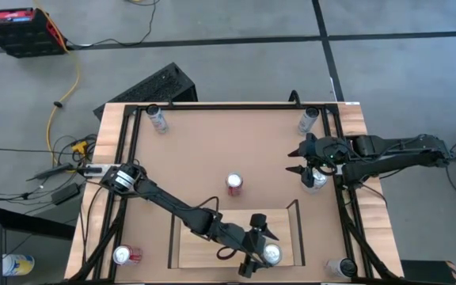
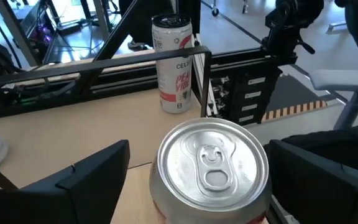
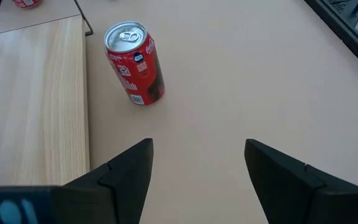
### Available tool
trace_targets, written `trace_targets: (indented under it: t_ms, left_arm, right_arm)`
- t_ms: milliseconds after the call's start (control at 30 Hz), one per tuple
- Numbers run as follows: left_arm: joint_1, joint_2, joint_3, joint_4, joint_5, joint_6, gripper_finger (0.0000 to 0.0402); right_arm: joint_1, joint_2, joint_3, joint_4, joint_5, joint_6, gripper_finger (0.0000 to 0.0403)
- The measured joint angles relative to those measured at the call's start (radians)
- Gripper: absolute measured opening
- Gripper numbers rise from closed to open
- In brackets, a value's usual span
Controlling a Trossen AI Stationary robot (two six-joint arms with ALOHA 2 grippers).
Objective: Place canned beverage on shelf
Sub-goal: Put the top silver soda can on the shelf
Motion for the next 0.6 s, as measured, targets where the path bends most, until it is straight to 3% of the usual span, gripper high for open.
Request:
trace_targets:
  t_ms: [300, 600]
  left_arm:
    - [-0.001, -0.052, 0.0, -0.046, 0.0, 0.054, 0.0367]
    - [-0.027, -0.18, 0.0, -0.3, 0.068, 0.059, 0.0367]
  right_arm:
    - [0.0, 0.0, 0.0, -0.001, -0.001, 0.0, 0.0279]
    - [0.0, 0.0, 0.0, -0.022, -0.001, 0.0, 0.0279]
